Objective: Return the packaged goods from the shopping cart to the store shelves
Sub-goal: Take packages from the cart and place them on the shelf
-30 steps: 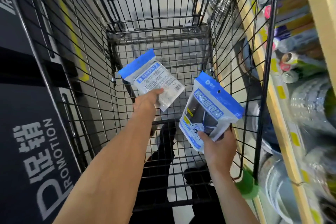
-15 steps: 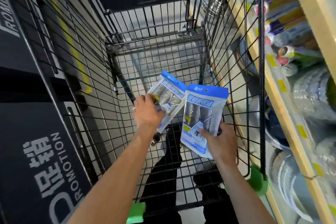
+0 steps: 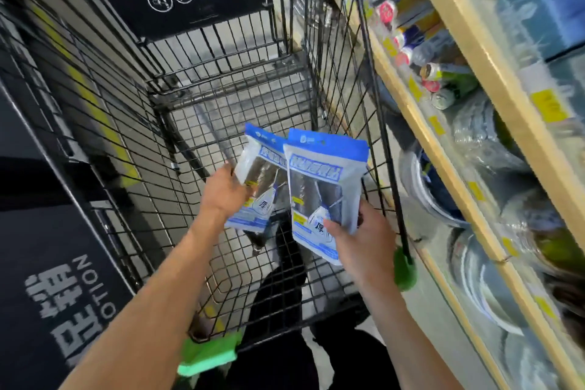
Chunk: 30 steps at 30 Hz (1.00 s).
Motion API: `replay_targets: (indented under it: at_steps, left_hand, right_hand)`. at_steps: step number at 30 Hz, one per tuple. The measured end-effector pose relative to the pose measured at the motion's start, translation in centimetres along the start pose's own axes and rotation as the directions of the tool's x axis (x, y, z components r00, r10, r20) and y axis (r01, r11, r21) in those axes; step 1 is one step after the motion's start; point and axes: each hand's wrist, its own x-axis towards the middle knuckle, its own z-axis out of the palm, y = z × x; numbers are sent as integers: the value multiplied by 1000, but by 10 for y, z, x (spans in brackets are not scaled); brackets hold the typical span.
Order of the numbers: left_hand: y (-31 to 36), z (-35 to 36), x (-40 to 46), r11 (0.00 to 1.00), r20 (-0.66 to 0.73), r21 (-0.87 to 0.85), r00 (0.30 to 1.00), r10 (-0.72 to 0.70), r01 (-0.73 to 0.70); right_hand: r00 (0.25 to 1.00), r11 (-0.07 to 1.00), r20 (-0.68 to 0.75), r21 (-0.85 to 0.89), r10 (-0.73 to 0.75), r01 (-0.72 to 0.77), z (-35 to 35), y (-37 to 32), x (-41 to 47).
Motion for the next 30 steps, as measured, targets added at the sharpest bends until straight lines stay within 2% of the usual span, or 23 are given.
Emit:
replay_targets:
  at_steps: [5, 10, 13, 17, 21, 24, 27, 30]
  left_hand:
    - [23, -54, -70, 911, 49, -351, 967, 249, -217]
    - [69, -71, -151, 829, 54, -387, 888, 457, -403]
    - [104, -60, -200, 785, 110, -441, 842, 529, -436]
    - [161, -10, -293, 715, 217, -479, 721, 659, -509]
    - [209, 59, -374, 681, 347, -526, 602, 719, -509]
    - [239, 105, -427, 646, 382, -529, 526, 760, -550]
    - [265, 140, -464, 632, 429, -508, 465, 775, -585]
    - [290, 158, -484, 575, 397, -519, 418, 817, -632]
  right_hand:
    - [995, 959, -33, 263, -97, 103, -46, -24, -34]
    - [992, 799, -116, 590, -56, 114, -113, -3, -85]
    - [987, 727, -151, 670, -59, 146, -157, 20, -123]
    - [959, 674, -282, 713, 24, 192, -220, 78, -189]
    - [920, 585, -378, 771, 104, 252, -272, 135, -247]
    - [891, 546, -435, 782, 131, 301, -303, 166, -277]
    - [863, 552, -484, 763, 143, 336, -330, 185, -294]
    - [814, 619, -565, 689, 135, 376, -357, 189, -296]
